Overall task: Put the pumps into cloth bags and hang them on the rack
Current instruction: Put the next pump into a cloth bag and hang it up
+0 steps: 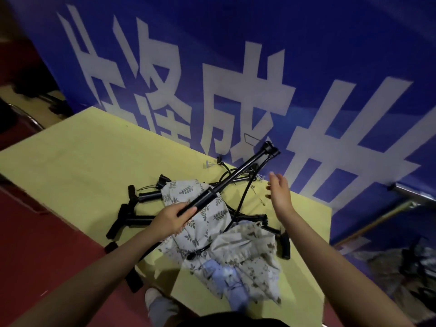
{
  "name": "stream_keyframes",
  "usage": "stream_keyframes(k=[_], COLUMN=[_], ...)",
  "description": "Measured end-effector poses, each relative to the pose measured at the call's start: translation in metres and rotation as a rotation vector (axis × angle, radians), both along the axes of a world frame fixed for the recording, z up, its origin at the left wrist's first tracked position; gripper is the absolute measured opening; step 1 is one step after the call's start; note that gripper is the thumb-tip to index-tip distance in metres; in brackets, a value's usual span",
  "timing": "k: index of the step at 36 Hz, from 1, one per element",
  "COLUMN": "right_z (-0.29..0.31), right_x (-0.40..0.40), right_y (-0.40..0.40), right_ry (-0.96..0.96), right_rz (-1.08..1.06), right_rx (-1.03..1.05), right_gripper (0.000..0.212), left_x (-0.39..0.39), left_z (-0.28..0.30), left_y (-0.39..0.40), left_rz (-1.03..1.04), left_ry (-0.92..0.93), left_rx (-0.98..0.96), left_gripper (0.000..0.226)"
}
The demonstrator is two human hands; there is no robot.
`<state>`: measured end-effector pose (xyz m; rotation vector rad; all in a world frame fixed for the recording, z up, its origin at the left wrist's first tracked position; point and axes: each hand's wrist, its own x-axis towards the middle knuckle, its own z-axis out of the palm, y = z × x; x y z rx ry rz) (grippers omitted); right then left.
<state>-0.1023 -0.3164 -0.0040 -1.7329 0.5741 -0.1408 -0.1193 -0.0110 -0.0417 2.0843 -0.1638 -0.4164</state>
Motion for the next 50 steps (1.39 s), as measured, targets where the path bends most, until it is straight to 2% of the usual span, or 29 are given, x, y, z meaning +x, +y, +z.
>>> stream_keyframes(k=[3, 6, 11, 14, 18, 22, 29, 38, 43, 47, 50], right_z=[0.015, 0.023, 0.047, 0.057, 0.057, 0.068, 0.066, 0.075, 0.075, 0.074, 0.076], right_x=[0.010, 0.012, 0.007, 0.009, 0.016, 0.002, -0.011, -0.027, -0.034, -0.036, -0.037], right_y=[-0.011, -0.021, -0.027, -0.035, -0.050, -0.050, -0.056, -0.056, -0.053, -0.053, -0.054], right_ry=[-0.050, -0.082, -0.142, -0.163, -0.095, -0.048, -0.112, -0.192, -0.175, -0.149, -0.128], right_rz=[-0.103, -0.117, -0.086, -0.059, -0.046, -0.065, -0.084, -0.091, -0.102, -0.071, -0.063], right_rx=[0.054, 0.036, 0.022, 0.014, 0.013, 0.059, 0.116, 0.127, 0.107, 0.071, 0.065], right_gripper=[0.069, 0.075, 0.061, 0.053, 0.048, 0.026, 0.025, 0.023, 0.028, 0.030, 0.027], left_x=[-0.006, -0.009, -0.011, -0.014, -0.019, -0.021, -0.021, -0.019, -0.018, -0.017, -0.015], left_z=[0.007, 0.013, 0.021, 0.022, 0.026, 0.032, 0.041, 0.057, 0.058, 0.062, 0.067], left_y=[0.002, 0.004, 0.003, 0.003, 0.001, -0.002, -0.005, -0.007, -0.005, -0.003, -0.006], left_rz=[-0.022, -0.029, -0.054, -0.099, -0.172, -0.219, -0.271, -0.305, -0.307, -0.298, -0.331], left_ry=[-0.036, -0.057, -0.076, -0.098, -0.118, -0.079, -0.057, -0.169, -0.200, -0.227, -0.269], left_rx=[0.034, 0.069, 0.120, 0.144, 0.191, 0.202, 0.229, 0.353, 0.396, 0.413, 0.477], left_gripper=[0.021, 0.025, 0.035, 0.030, 0.028, 0.032, 0.033, 0.038, 0.036, 0.055, 0.043])
